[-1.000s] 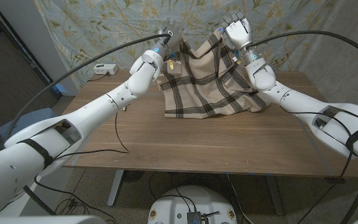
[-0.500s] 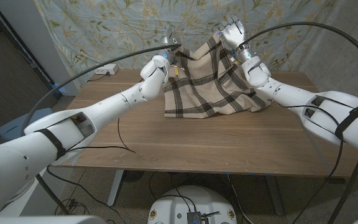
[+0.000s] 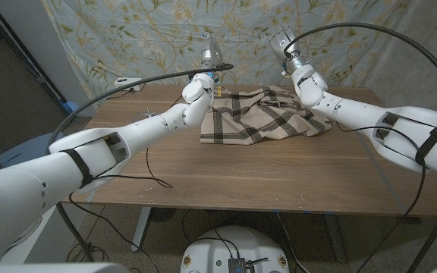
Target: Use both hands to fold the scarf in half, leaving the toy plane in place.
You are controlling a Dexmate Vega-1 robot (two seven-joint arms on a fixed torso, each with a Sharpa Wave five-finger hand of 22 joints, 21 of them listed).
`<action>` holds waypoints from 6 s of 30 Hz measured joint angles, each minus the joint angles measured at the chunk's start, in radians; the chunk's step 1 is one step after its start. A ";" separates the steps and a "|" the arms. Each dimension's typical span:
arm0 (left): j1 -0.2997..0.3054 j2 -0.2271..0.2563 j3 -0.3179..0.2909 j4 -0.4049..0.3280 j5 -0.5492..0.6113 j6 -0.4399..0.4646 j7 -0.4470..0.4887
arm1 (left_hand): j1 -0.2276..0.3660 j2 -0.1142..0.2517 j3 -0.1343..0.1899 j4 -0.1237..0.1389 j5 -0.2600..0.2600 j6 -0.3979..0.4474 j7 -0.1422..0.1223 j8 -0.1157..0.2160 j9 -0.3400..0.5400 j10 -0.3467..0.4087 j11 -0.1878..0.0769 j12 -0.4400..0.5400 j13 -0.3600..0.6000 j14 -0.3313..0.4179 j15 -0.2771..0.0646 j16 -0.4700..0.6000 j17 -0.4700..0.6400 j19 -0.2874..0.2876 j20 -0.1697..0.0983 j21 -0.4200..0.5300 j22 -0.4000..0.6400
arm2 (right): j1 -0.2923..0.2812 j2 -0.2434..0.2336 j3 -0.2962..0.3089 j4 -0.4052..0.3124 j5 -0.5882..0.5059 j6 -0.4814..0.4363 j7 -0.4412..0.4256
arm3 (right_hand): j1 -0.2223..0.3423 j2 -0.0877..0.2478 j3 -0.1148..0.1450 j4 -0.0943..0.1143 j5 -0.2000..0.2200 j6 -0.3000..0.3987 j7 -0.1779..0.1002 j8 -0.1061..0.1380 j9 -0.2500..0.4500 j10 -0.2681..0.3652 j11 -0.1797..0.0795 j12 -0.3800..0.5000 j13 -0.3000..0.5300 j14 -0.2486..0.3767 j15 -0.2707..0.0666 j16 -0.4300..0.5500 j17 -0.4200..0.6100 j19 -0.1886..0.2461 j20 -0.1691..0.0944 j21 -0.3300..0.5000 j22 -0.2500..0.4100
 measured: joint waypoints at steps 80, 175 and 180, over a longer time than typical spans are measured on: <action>0.517 0.337 -0.434 -0.666 -1.237 -0.101 0.112 | -0.601 0.006 -0.227 0.237 0.015 -0.324 0.032 -0.148 -0.249 -0.300 0.100 -0.028 -0.032 -0.297 0.110 -0.031 -0.007 -0.274 0.063 -0.179 -0.014 | -0.489 -0.309 0.455 -0.674 0.630 -0.213 0.502 | -0.400 -0.097 -0.221 0.055 -0.073 -0.241 0.127 -0.150 -0.061 -0.209 0.184 0.000 -0.039 -0.168 0.093 -0.046 -0.063 -0.063 0.137 -0.061 0.000; 0.347 0.300 -0.227 -0.397 -1.071 -0.308 0.070 | -0.712 0.009 -0.230 0.248 0.062 -0.322 0.091 -0.125 -0.249 -0.319 0.044 -0.008 -0.032 -0.313 0.047 -0.026 -0.012 -0.274 0.073 -0.213 -0.006 | -0.544 -0.128 0.659 -0.420 1.006 0.175 0.022 | 0.476 -0.049 0.001 -0.219 -0.114 0.686 0.182 0.083 -0.007 0.666 0.093 0.569 0.225 0.771 -0.152 0.611 0.546 0.418 -0.043 0.292 0.055; 0.329 0.286 -0.185 -0.386 -1.022 -0.311 0.063 | -0.719 0.006 -0.217 0.254 0.066 -0.304 0.101 -0.125 -0.246 -0.319 0.044 -0.008 -0.032 -0.316 0.044 -0.026 -0.012 -0.271 0.070 -0.220 -0.006 | -0.527 -0.111 0.670 -0.420 1.089 0.273 -0.024 | 0.478 -0.051 0.001 -0.218 -0.116 0.687 0.182 0.083 -0.007 0.666 0.093 0.569 0.225 0.771 -0.152 0.611 0.556 0.422 -0.047 0.292 0.051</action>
